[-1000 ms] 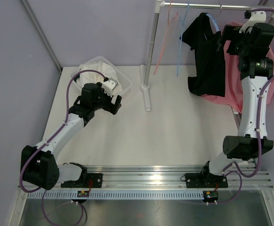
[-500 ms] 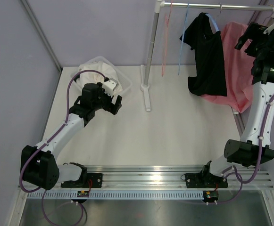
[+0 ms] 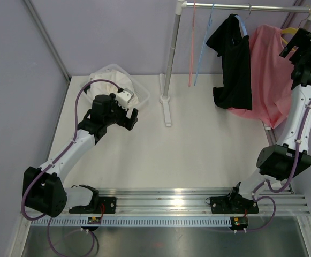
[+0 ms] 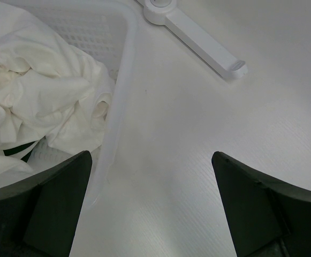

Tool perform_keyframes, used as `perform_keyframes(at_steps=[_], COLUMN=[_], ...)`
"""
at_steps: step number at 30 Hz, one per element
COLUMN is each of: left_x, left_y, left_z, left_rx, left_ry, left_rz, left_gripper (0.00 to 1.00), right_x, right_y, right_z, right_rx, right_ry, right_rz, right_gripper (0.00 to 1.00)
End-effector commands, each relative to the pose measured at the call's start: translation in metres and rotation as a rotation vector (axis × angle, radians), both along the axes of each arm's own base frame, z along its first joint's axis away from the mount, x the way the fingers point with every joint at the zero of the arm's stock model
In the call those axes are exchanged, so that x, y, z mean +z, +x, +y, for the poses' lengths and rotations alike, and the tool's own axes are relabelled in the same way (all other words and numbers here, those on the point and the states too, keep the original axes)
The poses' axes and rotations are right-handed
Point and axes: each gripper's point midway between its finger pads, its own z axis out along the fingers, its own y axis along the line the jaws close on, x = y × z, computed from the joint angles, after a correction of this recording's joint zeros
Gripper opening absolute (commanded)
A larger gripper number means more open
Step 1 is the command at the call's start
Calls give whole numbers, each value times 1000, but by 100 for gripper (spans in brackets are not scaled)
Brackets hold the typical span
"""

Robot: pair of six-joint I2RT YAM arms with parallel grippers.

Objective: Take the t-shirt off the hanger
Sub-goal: Grab a hanger with a tshirt on it with the right arm

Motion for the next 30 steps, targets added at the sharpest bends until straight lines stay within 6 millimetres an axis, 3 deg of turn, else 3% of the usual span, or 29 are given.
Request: perform_keyframes(at_steps=[1,5,15,26,30], left_x=[27,23,16,15,14], left_y=[11,15,17,17,17], left_z=[-3,-3,-5,-6,-6], left_rx=[1,9,9,9,9], left_ry=[-12,-5,8,13,15], left_rz=[-86,-77,-56,-55,-53], left_gripper=[99,99,99,99,99], right_x=[25,28,2,11,5], right_y=[-3,-7,4,3,7], right_z=[-15,-19,-44,-46,-48], right_rx=[-61,-78,-140,-149,-153], right_ry=[-59,-71,-61,-82,-74], right_rz=[-75,-110,-71,-125,-129], right_gripper=[99,100,99,99,100])
